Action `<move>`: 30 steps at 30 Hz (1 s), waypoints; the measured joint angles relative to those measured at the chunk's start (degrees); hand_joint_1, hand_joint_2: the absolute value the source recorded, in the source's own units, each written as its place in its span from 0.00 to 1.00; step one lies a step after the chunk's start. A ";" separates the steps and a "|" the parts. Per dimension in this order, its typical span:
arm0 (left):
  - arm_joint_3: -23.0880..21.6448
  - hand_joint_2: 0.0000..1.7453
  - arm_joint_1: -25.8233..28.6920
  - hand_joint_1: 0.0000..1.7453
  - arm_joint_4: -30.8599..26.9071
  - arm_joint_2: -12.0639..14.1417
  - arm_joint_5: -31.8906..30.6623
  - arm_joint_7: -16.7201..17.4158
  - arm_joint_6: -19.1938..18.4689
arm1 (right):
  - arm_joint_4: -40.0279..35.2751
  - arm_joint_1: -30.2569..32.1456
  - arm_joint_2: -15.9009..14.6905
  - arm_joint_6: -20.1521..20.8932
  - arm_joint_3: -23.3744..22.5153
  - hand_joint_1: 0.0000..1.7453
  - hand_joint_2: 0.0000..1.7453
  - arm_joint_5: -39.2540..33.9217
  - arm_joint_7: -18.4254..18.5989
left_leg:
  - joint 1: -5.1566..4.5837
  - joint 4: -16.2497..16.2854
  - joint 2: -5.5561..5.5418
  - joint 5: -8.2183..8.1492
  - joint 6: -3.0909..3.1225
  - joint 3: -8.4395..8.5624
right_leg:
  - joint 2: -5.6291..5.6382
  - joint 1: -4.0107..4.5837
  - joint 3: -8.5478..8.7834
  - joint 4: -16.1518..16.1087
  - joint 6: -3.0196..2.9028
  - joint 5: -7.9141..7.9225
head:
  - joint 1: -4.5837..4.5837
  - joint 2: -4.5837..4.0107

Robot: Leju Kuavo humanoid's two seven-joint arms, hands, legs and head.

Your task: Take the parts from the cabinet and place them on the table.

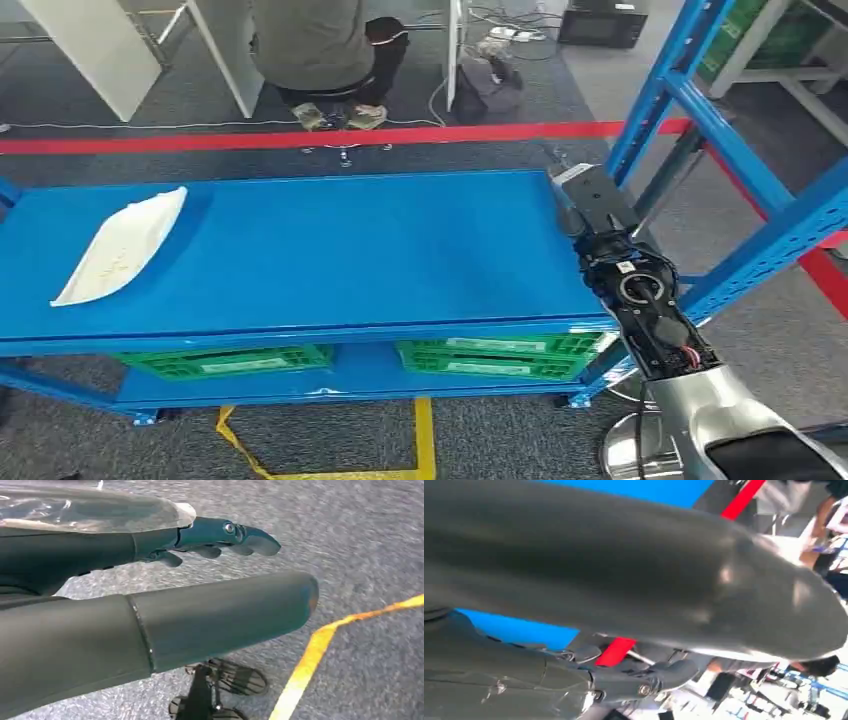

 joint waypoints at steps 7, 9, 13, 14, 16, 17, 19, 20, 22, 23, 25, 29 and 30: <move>0.00 0.00 0.14 0.00 0.02 -0.04 -0.02 -0.09 0.04 | 0.74 0.00 0.00 0.00 -0.02 0.00 0.00 0.17 -0.09 | -0.03 11.01 4.41 -2.93 -0.44 -5.65 | -5.66 0.78 0.00 0.01 -0.87 -0.38 | -0.79 0.00; 0.00 0.00 -0.13 0.00 0.02 0.11 -0.02 -0.09 0.04 | 0.74 0.00 0.00 0.07 0.07 0.00 0.00 0.17 -0.09 | -0.55 0.81 8.50 0.48 0.52 0.23 | -6.98 0.98 0.38 0.02 -0.57 -0.66 | -0.83 0.00; 0.00 0.00 -0.11 0.00 0.02 0.22 -0.02 -0.13 0.13 | 0.85 -0.39 0.00 0.00 0.02 0.00 0.00 0.26 -0.13 | -1.19 -0.93 7.07 0.53 1.67 0.69 | -9.41 1.45 0.85 0.16 0.52 -1.40 | -0.50 0.00; 0.00 0.00 0.00 0.00 0.02 0.20 -0.02 -0.13 0.13 | 0.87 -0.41 0.00 0.07 0.07 0.00 0.00 0.26 -0.13 | -1.09 -1.04 6.66 0.61 1.91 0.70 | -9.86 1.44 0.97 0.17 0.74 -1.55 | -0.44 0.00; 0.04 0.00 0.11 0.00 0.04 0.22 -0.02 -0.13 0.18 | 1.05 -0.81 -0.02 0.07 0.04 0.00 0.00 0.33 -0.22 | -0.44 -1.41 5.37 0.91 2.42 1.02 | -5.44 0.84 -0.66 3.99 1.68 -4.42 | -0.22 0.00; 0.04 0.00 -0.09 0.00 0.04 0.20 -0.04 -0.15 0.31 | 1.16 -0.95 -0.02 0.11 0.02 0.00 0.00 0.44 -0.24 | -0.44 -1.41 4.78 1.01 2.66 0.99 | -4.10 0.81 -2.52 8.39 1.83 -6.75 | 0.17 0.00; 0.04 0.00 -0.22 0.00 0.04 0.04 -0.07 -0.15 0.31 | 1.49 -0.82 -0.07 0.11 -0.07 0.00 0.00 0.44 -0.17 | -0.44 -1.40 3.57 0.99 2.86 0.95 | -3.06 0.72 -6.30 16.61 2.06 -9.90 | 0.39 0.00; 0.04 0.00 -0.11 0.00 0.07 -0.04 -0.13 -0.15 0.33 | 1.75 -0.69 -0.07 0.22 -0.02 0.00 0.00 0.44 -0.17 | -0.44 -1.38 2.55 1.00 2.86 0.97 | -2.82 0.67 -7.91 19.40 2.15 -10.06 | 0.44 0.00; 0.04 0.00 0.02 0.00 0.07 -0.04 -0.17 -0.15 0.39 | 2.03 -0.73 -0.07 0.24 -0.09 0.00 0.00 0.46 -0.20 | -0.30 -1.28 0.97 1.01 2.81 1.05 | -2.63 0.51 -6.17 14.75 2.08 -6.17 | 0.55 0.00; 0.04 0.00 0.03 0.00 0.07 -0.04 -0.20 -0.15 0.48 | 2.08 -0.88 -0.09 0.26 -0.13 0.00 0.00 0.50 -0.28 | -0.20 -1.19 0.22 0.98 2.67 1.18 | -2.15 0.38 -3.95 9.65 2.05 -3.29 | 0.57 0.00; 0.04 0.00 -0.08 0.00 0.07 -0.02 -0.20 -0.15 0.50 | 2.41 -1.32 -0.13 0.35 -0.15 0.00 0.00 0.59 -0.37 | -0.38 -0.81 -1.27 0.93 2.02 0.93 | 2.68 -0.14 -0.94 2.38 1.98 -0.79 | 0.70 0.00; 0.04 0.00 0.42 0.00 0.07 0.15 -0.20 -0.17 0.68 | 2.78 -1.66 -0.26 0.48 -0.24 0.00 0.00 0.61 -0.44 | 0.04 -1.08 -4.03 1.90 0.33 -0.20 | 0.62 -0.05 0.08 1.01 0.58 -0.93 | 0.37 0.00; 0.04 0.00 0.66 0.00 0.09 0.17 -0.20 -0.17 0.72 | 2.78 -1.94 -0.26 0.50 -0.24 0.00 0.00 0.61 -0.44 | 0.07 -0.44 -1.57 1.28 0.36 -0.49 | -0.26 -0.19 0.27 0.60 0.12 -0.62 | 0.20 0.00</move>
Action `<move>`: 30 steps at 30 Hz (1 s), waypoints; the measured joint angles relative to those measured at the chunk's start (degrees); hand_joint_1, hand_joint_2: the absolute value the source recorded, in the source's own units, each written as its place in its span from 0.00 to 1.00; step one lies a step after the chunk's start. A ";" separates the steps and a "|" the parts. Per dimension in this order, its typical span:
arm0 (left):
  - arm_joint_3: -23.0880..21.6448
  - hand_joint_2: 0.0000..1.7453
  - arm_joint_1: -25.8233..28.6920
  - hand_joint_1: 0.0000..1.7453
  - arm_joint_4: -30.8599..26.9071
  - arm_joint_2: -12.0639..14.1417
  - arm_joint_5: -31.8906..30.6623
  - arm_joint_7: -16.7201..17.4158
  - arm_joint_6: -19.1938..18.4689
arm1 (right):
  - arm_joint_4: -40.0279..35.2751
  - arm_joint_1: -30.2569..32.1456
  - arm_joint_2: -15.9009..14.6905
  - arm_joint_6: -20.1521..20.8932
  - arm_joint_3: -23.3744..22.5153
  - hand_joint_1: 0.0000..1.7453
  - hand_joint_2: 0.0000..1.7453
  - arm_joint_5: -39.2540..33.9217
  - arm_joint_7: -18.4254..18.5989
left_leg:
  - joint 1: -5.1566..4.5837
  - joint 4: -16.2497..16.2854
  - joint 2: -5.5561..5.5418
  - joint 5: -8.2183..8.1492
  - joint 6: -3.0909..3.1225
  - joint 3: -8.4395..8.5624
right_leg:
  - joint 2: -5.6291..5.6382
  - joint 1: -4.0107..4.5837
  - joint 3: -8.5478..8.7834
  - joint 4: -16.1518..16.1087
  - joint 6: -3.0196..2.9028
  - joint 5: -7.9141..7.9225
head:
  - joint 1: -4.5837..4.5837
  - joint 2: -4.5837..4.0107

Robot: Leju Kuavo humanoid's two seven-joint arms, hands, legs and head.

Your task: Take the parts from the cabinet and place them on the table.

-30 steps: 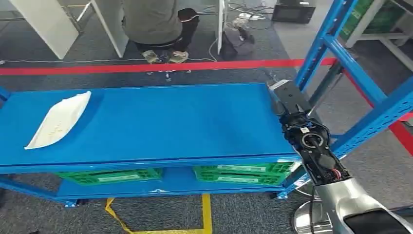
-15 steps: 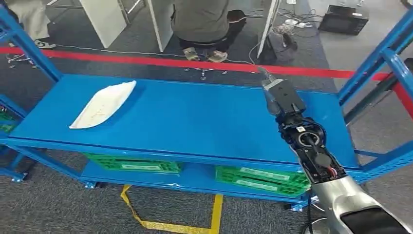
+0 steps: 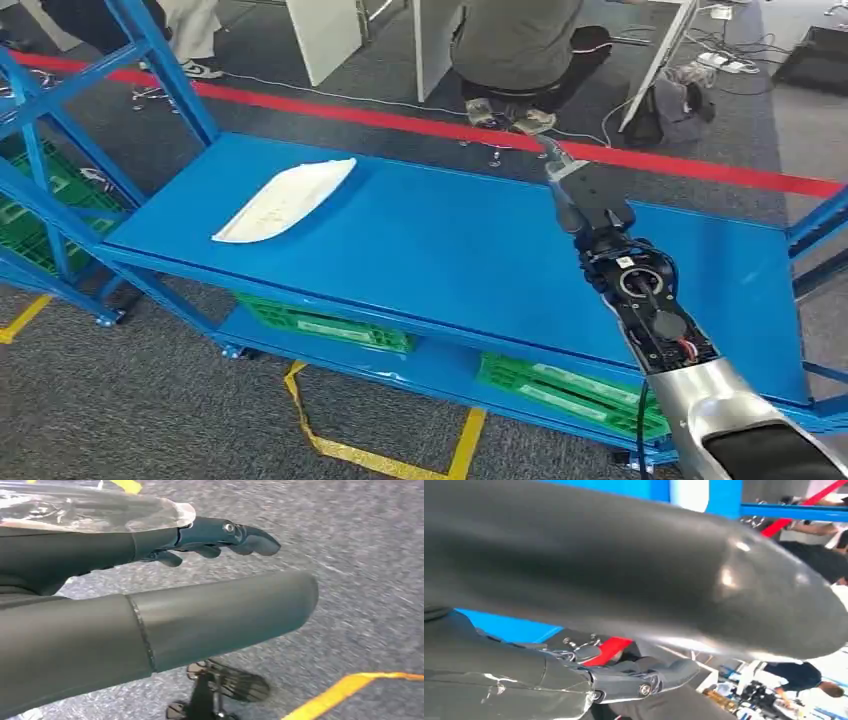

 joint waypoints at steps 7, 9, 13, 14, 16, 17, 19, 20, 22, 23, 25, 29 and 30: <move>0.00 0.00 0.14 0.00 0.02 0.00 0.02 0.00 0.20 | 0.50 -0.20 -0.39 0.02 -0.44 0.00 0.00 0.00 -0.09 | -0.15 15.09 5.79 -5.20 -0.66 -7.47 | -5.29 0.79 -0.21 -0.08 -0.82 -0.10 | -1.03 0.00; 0.00 0.00 0.00 0.00 0.02 0.15 0.00 0.00 0.22 | 0.61 -0.43 -0.53 -0.02 -0.66 0.00 0.00 0.11 -0.09 | -0.30 4.56 8.09 -0.96 -0.14 -1.55 | -6.65 0.88 0.04 -0.03 -0.49 -0.35 | -1.00 0.00; 0.00 0.00 -0.19 0.00 0.02 0.28 -0.07 0.00 0.24 | 1.05 -1.46 -1.68 -0.17 -1.73 0.00 0.00 0.17 -0.18 | -0.98 0.39 9.18 -0.71 1.39 0.36 | -9.14 1.74 0.42 0.03 0.67 -1.06 | -0.59 0.00; 0.00 0.00 0.01 0.00 0.02 0.33 -0.09 0.00 0.24 | 1.18 -1.69 -1.77 -0.15 -1.83 0.00 0.00 0.17 -0.15 | -0.98 0.29 8.44 -0.62 1.73 0.36 | -9.84 1.61 0.65 -0.05 0.96 -1.21 | -0.63 0.00; 0.00 0.00 0.02 0.00 0.02 0.42 -0.11 0.00 0.26 | 1.40 -1.87 -2.16 -0.09 -2.14 0.00 0.00 0.26 -0.15 | -0.55 -0.15 7.17 -0.28 2.34 0.66 | -5.86 1.06 -0.42 2.43 1.78 -3.25 | -0.46 0.00; 0.00 0.00 -0.18 0.00 0.02 0.42 -0.18 0.00 0.26 | 1.53 -1.97 -2.52 -0.09 -2.47 0.00 0.00 0.35 -0.13 | -0.56 -0.13 6.66 -0.25 2.68 0.62 | -3.98 0.98 -2.05 6.35 1.84 -5.48 | -0.35 0.00; 0.00 0.00 -0.35 0.00 0.02 0.24 -0.24 0.00 0.26 | 2.27 -1.95 -3.30 -0.09 -3.08 0.00 0.00 0.48 0.04 | -0.66 -0.10 5.02 -0.25 2.89 0.61 | -2.42 0.99 -6.83 16.56 2.04 -9.67 | 0.00 0.00; 0.00 0.00 -0.25 0.00 0.02 0.20 -0.26 0.00 0.26 | 2.62 -1.94 -3.63 -0.09 -3.21 0.00 0.00 0.55 0.06 | -0.70 -0.09 4.22 -0.24 2.90 0.61 | -2.28 0.99 -8.52 19.67 2.04 -10.27 | 0.05 0.00; 0.00 0.00 -0.16 0.00 0.02 0.18 -0.26 0.00 0.26 | 3.30 -1.99 -4.13 -0.07 -3.56 0.00 0.00 0.72 0.09 | -0.70 -0.01 2.57 -0.21 2.91 0.69 | -2.20 0.95 -7.66 16.63 1.85 -7.00 | 0.09 0.00; 0.00 0.00 -0.17 0.00 0.02 0.18 -0.26 0.00 0.26 | 3.52 -2.18 -4.39 -0.04 -3.85 0.00 0.00 0.94 0.07 | -0.69 0.07 1.75 -0.21 2.90 0.76 | -1.81 0.87 -5.47 11.54 1.69 -3.93 | 0.22 0.00; 0.00 0.00 -0.20 0.00 0.02 0.13 -0.26 0.00 0.26 | 4.13 -2.91 -5.01 0.07 -4.24 0.00 0.00 1.27 -0.07 | -0.65 0.17 0.34 -0.20 2.73 0.71 | 2.43 0.63 -1.51 1.96 1.19 0.00 | 0.35 0.00; 0.00 0.00 -0.12 0.00 0.02 0.18 -0.24 0.09 0.26 | 5.68 -3.86 -6.10 0.13 -4.83 0.00 0.00 2.16 -0.09 | -0.18 -0.15 -2.42 0.82 1.04 -0.30 | 1.55 0.93 -0.43 0.63 0.73 -0.25 | 0.13 0.00; 0.00 0.00 0.08 0.00 0.04 0.40 -0.24 0.11 0.26 | 5.94 -4.23 -6.25 0.13 -4.96 0.00 0.00 2.29 -0.09 | -0.44 0.11 -1.98 0.63 0.90 -0.45 | 0.58 0.09 0.06 -0.31 0.01 0.30 | 0.04 0.00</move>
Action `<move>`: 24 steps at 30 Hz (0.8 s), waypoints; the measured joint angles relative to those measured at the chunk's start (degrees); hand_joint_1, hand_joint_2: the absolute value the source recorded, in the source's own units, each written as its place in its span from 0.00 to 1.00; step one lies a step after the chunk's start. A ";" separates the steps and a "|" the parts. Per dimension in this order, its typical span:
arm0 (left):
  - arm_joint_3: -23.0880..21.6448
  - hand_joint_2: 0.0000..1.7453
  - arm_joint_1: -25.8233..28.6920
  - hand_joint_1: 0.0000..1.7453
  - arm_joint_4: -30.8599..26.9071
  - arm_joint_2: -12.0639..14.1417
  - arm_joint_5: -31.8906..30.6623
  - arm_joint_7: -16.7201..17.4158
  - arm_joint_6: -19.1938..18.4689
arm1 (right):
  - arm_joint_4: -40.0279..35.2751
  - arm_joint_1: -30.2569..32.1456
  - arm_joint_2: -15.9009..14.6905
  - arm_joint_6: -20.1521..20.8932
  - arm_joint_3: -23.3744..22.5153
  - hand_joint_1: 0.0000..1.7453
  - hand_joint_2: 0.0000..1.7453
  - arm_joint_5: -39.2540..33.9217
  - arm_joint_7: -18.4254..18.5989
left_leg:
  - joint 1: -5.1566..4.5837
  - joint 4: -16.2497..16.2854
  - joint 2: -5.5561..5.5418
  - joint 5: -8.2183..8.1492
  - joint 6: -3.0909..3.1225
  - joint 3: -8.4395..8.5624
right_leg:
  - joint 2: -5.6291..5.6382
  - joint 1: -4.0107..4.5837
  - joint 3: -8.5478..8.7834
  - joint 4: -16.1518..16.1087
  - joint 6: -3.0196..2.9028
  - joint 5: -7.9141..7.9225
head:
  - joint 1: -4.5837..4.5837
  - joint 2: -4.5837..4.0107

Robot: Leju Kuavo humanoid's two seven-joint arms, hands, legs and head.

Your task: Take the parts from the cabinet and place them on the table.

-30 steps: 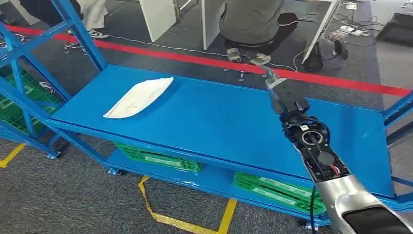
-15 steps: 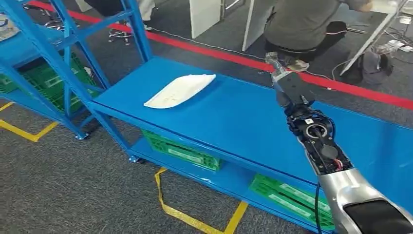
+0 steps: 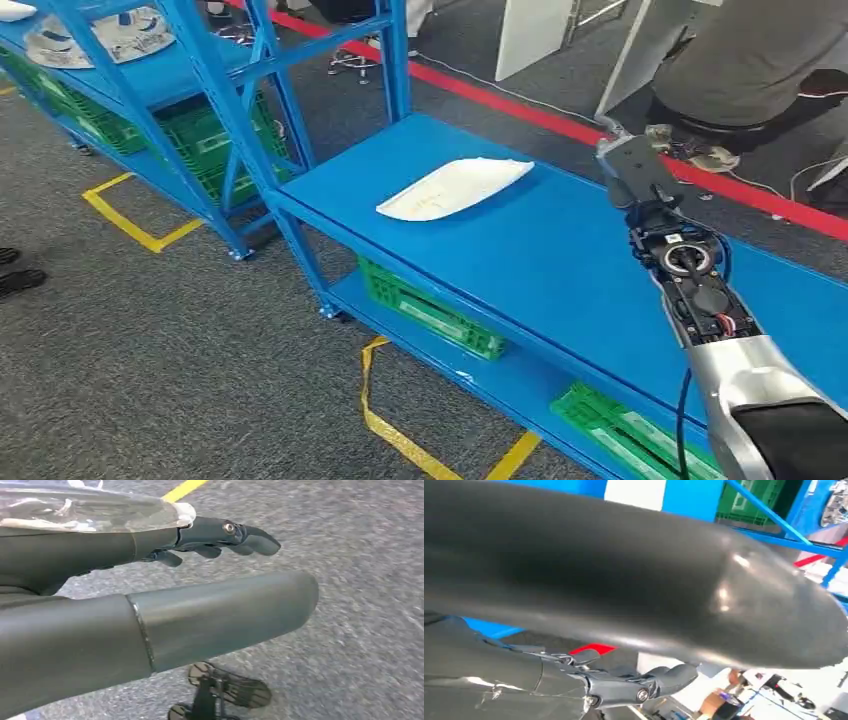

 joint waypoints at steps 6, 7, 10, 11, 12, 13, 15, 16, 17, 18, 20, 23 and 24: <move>0.00 0.00 -0.12 0.00 0.02 -0.22 0.20 0.00 0.00 | 1.88 -0.60 -1.16 -0.68 -0.81 0.00 0.00 1.16 1.58 | 0.13 18.95 7.70 -8.13 -0.90 -9.48 | -3.60 0.61 -0.09 -0.38 -0.53 0.18 | -0.92 0.00; 0.00 0.00 0.02 0.00 0.02 -0.20 0.28 0.00 0.00 | 2.16 -0.53 -1.27 -0.74 -0.96 0.00 1.00 1.31 2.75 | 0.32 16.64 7.71 -6.56 -1.00 -8.11 | -4.01 0.60 -0.09 -0.36 -0.51 0.17 | -0.96 0.00; 0.06 0.00 0.14 0.00 0.02 0.09 0.92 -0.04 0.00 | 2.30 -0.46 -2.17 0.50 -1.53 0.00 1.00 0.65 6.66 | 0.49 1.40 8.49 -0.92 -0.87 0.79 | -4.87 0.52 0.12 -0.20 0.20 -0.15 | -0.98 0.00; 0.11 0.00 0.13 0.00 0.02 0.17 1.14 -0.04 0.00 | 1.95 -0.23 -2.60 1.22 -1.75 0.00 1.00 0.11 7.99 | 0.14 0.29 8.60 -1.52 -0.53 1.33 | -4.97 0.92 -0.18 -0.01 0.65 -0.40 | -1.09 0.00; 0.29 0.00 0.38 0.00 0.05 0.19 1.44 -0.04 0.00 | 1.42 0.15 -3.04 2.43 -1.90 0.00 1.00 -0.37 9.78 | 0.19 0.21 8.28 -1.32 0.14 1.22 | -5.04 0.85 -0.05 -0.04 0.92 -0.48 | -0.50 0.00; 0.59 0.00 0.78 0.00 0.05 0.19 1.75 -0.07 -0.07 | 0.57 0.60 -3.59 3.39 -2.03 0.00 1.00 -0.37 11.24 | 0.27 0.01 8.32 -1.22 0.23 1.33 | -4.99 0.95 -0.11 0.22 0.70 -0.97 | -0.39 0.00; 1.03 0.00 1.21 0.00 0.05 0.26 2.25 -0.04 -0.50 | -0.79 1.58 -4.68 4.77 -2.14 0.00 1.00 0.95 13.53 | 0.01 0.09 8.29 -1.28 0.26 1.44 | -4.89 0.89 -0.01 0.14 -1.16 -0.67 | -0.39 0.00; 1.09 0.00 1.30 0.00 0.05 0.33 2.36 -0.04 -0.52 | -1.38 1.76 -5.29 5.29 -2.21 0.00 1.00 2.24 14.23 | -0.08 0.10 8.29 -1.37 0.43 1.42 | -4.89 0.84 0.04 -0.01 -1.10 -0.64 | -0.35 0.00; 1.33 0.00 1.37 0.00 0.05 0.39 2.47 -0.04 -0.55 | -2.17 1.89 -6.15 5.95 -2.21 0.00 1.00 4.66 14.89 | -0.19 0.10 8.28 -1.43 0.67 1.44 | -4.90 0.78 0.19 -0.18 -1.05 -0.61 | -0.13 0.00; 1.51 0.00 1.38 0.00 0.05 0.39 2.49 -0.04 -0.59 | -2.69 1.94 -6.80 6.27 -2.21 0.00 1.00 6.02 15.04 | -0.26 0.10 8.28 -1.49 0.80 1.44 | -4.90 0.76 0.28 -0.31 -1.04 -0.60 | -0.13 0.00; 1.64 0.00 1.46 0.00 0.05 0.41 2.56 0.02 -0.61 | -3.54 1.93 -8.00 6.60 -2.21 0.00 1.00 7.26 15.10 | -0.31 0.10 8.28 -1.53 1.07 1.45 | -4.89 0.74 0.46 -0.61 -0.75 -0.43 | -0.08 0.00; 1.99 0.00 1.45 0.00 0.05 0.39 2.56 0.06 -0.61 | -4.20 2.03 -8.74 6.80 -2.19 0.00 1.00 7.91 14.91 | -0.35 0.13 8.30 -1.56 1.17 1.44 | -4.82 0.70 0.55 -0.87 -0.09 -0.25 | -0.08 0.00; 2.08 0.00 1.45 0.00 0.05 0.41 2.56 0.05 -0.61 | -4.37 2.03 -8.96 6.86 -2.19 0.00 1.00 8.26 14.84 | -0.39 0.15 8.30 -1.57 1.26 1.43 | -4.82 0.61 0.62 -0.99 0.61 -0.21 | -0.08 0.00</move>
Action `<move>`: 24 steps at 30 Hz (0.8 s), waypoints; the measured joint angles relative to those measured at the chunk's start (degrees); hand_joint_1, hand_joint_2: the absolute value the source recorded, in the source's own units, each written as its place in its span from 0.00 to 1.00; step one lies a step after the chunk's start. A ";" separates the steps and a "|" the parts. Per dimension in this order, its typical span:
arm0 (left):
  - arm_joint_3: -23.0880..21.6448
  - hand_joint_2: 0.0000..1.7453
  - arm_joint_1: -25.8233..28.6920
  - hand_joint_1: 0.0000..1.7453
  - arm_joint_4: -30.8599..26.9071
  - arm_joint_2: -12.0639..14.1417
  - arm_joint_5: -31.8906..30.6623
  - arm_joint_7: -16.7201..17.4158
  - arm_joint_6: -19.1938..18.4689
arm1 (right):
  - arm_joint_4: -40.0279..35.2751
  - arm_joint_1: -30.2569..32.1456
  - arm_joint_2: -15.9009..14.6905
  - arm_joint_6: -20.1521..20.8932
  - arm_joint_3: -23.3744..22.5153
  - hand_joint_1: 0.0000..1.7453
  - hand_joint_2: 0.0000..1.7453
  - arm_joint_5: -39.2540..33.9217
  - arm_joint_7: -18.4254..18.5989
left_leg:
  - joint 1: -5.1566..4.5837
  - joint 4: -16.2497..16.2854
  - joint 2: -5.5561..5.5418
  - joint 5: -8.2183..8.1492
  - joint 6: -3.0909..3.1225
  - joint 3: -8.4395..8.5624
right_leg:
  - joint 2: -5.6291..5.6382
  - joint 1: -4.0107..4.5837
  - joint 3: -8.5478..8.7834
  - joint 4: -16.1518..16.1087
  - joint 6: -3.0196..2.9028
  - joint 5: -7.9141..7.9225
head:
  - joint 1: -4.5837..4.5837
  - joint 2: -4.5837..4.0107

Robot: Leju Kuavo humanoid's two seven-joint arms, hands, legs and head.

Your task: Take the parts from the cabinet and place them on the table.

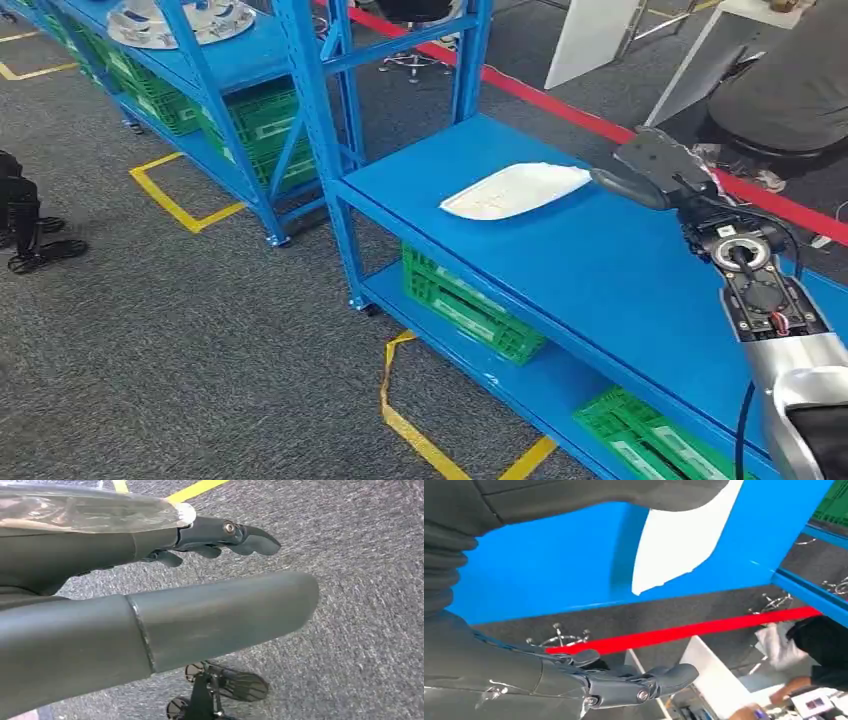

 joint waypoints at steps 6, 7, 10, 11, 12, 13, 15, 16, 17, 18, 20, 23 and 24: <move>0.74 0.00 0.09 0.00 0.00 0.00 1.00 -0.24 0.00 | 0.28 -1.32 -1.29 4.83 0.98 0.00 1.00 6.38 -0.15 | -0.11 -0.03 0.00 0.09 0.14 0.01 | 0.01 -0.19 0.06 -0.12 1.35 0.04 | -0.04 0.00; 0.85 0.00 0.13 0.00 0.00 0.00 1.20 -0.31 -0.07 | 0.61 -1.89 -1.51 4.98 1.18 0.00 1.00 7.36 -0.24 | -0.10 -0.05 0.01 0.12 0.15 0.01 | 0.01 -0.18 0.05 -0.11 1.35 0.04 | -0.04 0.00; 1.07 0.00 0.53 0.00 0.00 0.00 1.53 -0.68 -0.26 | 1.38 -3.05 -2.43 4.98 1.68 0.00 1.00 9.14 -0.55 | -0.05 -0.12 0.00 0.17 0.15 0.05 | 0.00 -0.14 0.04 -0.10 1.35 0.04 | -0.04 0.00; 1.31 0.00 0.70 0.00 0.00 0.00 1.55 -0.79 -0.26 | 1.64 -3.16 -2.78 5.01 1.81 0.00 1.00 9.51 -0.55 | -0.04 -0.14 -0.01 0.18 0.13 0.06 | 0.00 -0.13 0.04 -0.09 1.35 0.04 | -0.02 0.00; 1.55 0.00 0.82 0.00 0.00 0.00 1.57 -0.83 -0.26 | 1.79 -3.20 -3.08 5.31 1.86 0.00 1.00 9.88 -0.55 | -0.02 -0.16 -0.01 0.18 0.12 0.06 | 0.00 -0.12 0.04 -0.09 1.35 0.04 | -0.04 0.00; 1.84 0.00 0.93 0.00 0.00 0.00 1.66 -0.88 -0.26 | 1.92 -3.20 -3.39 5.73 1.92 0.00 1.00 10.23 -0.57 | -0.02 -0.17 -0.01 0.18 0.12 0.06 | 0.00 -0.12 0.04 -0.08 1.35 0.04 | -0.04 0.00; 1.90 0.00 1.07 0.00 0.00 0.02 1.73 -0.94 -0.35 | 2.16 -3.32 -3.96 7.22 2.06 0.00 1.00 11.17 -1.12 | -0.02 -0.20 -0.01 0.18 0.12 0.06 | 0.01 -0.12 0.04 -0.08 1.35 0.03 | -0.02 0.00; 1.97 0.00 1.11 0.00 0.00 0.02 1.73 -0.94 -0.46 | 2.34 -3.48 -4.26 8.33 2.21 0.00 1.00 11.61 -1.62 | -0.02 -0.21 0.00 0.18 0.12 0.06 | 0.01 -0.12 0.04 -0.07 1.35 0.03 | -0.04 0.00; 2.03 0.00 1.11 0.00 0.00 0.02 1.73 -0.94 -0.61 | 2.51 -3.65 -4.46 9.35 2.34 0.00 1.00 12.06 -2.18 | -0.02 -0.22 -0.01 0.18 0.12 0.06 | 0.01 -0.12 0.04 -0.07 1.35 0.03 | -0.02 0.00; 2.08 0.00 1.11 0.00 0.00 0.02 1.73 -0.92 -0.85 | 2.71 -3.87 -4.57 10.30 2.54 0.00 1.00 12.48 -2.65 | -0.02 -0.22 0.00 0.18 0.12 0.06 | 0.01 -0.12 0.04 -0.07 1.34 0.03 | -0.02 0.00; 2.12 0.00 1.10 0.00 0.00 0.02 1.73 -0.94 -1.09 | 3.17 -4.39 -4.63 11.94 3.17 0.00 1.00 13.51 -3.61 | -0.02 -0.22 0.00 0.18 0.12 0.06 | 0.01 -0.11 0.04 -0.07 1.34 0.03 | -0.02 0.00; 2.14 0.00 1.06 0.00 0.00 0.00 1.64 -0.94 -1.38 | 4.04 -5.35 -4.63 13.36 4.53 0.00 1.00 14.93 -4.64 | -0.02 -0.22 -0.01 0.19 0.12 0.06 | 0.00 -0.11 0.03 -0.07 1.34 0.03 | -0.02 0.00; 2.14 0.00 1.05 0.00 0.00 0.00 1.53 -0.94 -1.44 | 4.39 -5.70 -4.63 13.95 5.03 0.00 1.00 15.68 -5.14 | -0.02 -0.22 -0.01 0.19 0.12 0.06 | 0.00 -0.11 0.03 -0.07 1.34 0.03 | -0.04 0.00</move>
